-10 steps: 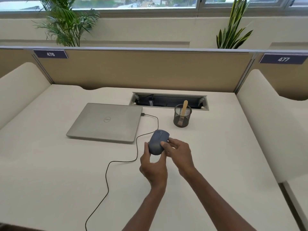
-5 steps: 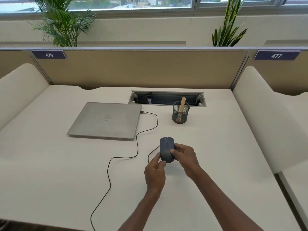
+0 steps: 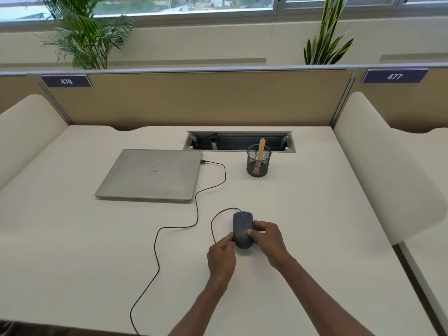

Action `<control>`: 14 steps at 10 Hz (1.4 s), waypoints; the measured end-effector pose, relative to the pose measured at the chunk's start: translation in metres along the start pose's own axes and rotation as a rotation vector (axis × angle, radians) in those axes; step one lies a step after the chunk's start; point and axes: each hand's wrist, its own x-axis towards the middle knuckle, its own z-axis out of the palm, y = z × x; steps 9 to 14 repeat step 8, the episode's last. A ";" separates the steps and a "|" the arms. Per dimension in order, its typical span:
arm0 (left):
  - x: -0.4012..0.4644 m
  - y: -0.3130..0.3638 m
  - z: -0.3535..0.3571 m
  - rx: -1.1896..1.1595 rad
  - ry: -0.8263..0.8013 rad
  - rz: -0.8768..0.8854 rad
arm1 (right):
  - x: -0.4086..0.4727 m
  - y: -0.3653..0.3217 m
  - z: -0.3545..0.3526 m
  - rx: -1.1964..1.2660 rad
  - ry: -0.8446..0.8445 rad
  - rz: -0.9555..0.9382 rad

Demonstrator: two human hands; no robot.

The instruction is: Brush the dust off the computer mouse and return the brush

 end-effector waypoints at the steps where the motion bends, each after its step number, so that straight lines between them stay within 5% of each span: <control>1: 0.003 -0.002 -0.002 0.027 -0.019 -0.017 | 0.000 0.005 0.002 -0.037 0.002 0.001; 6: 0.014 -0.008 -0.004 0.146 -0.102 0.019 | 0.007 0.014 0.005 -0.213 0.026 -0.013; 8: 0.018 -0.006 -0.016 0.072 0.014 0.128 | 0.007 0.022 0.000 -0.128 0.096 0.031; 14: 0.018 -0.006 -0.016 0.072 0.014 0.128 | 0.007 0.022 0.000 -0.128 0.096 0.031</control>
